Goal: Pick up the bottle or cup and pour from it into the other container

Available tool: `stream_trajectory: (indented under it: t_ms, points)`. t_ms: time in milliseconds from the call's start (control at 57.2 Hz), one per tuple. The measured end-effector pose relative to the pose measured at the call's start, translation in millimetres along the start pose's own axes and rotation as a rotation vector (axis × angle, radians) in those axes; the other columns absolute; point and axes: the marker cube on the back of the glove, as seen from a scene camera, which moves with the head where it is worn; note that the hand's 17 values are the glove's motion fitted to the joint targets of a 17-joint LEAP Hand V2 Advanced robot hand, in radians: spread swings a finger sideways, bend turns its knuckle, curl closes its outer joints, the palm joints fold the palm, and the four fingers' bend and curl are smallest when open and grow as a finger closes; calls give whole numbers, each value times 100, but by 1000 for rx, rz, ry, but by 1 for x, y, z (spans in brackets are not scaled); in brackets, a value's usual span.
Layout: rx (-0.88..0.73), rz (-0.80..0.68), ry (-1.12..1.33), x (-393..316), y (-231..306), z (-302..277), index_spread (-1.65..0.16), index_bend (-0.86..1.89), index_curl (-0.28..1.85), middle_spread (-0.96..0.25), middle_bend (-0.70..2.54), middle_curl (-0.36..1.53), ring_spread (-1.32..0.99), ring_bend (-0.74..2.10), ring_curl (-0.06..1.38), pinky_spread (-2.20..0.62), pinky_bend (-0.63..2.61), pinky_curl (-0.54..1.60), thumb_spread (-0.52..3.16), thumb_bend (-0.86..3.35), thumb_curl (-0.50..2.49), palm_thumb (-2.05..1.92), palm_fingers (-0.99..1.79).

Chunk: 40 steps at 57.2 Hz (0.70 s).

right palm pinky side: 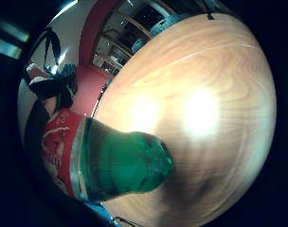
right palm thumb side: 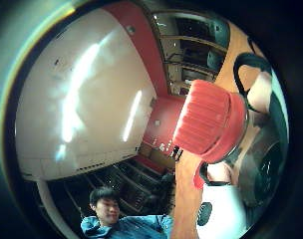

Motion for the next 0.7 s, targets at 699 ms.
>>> stream_trajectory:
  t_ms: [699]
  points:
    - [-367,-46,308,-62,20,76,-9,22,51,-4,27,49,-15,41,43,-16,51,35,29,-4,66,101,126]
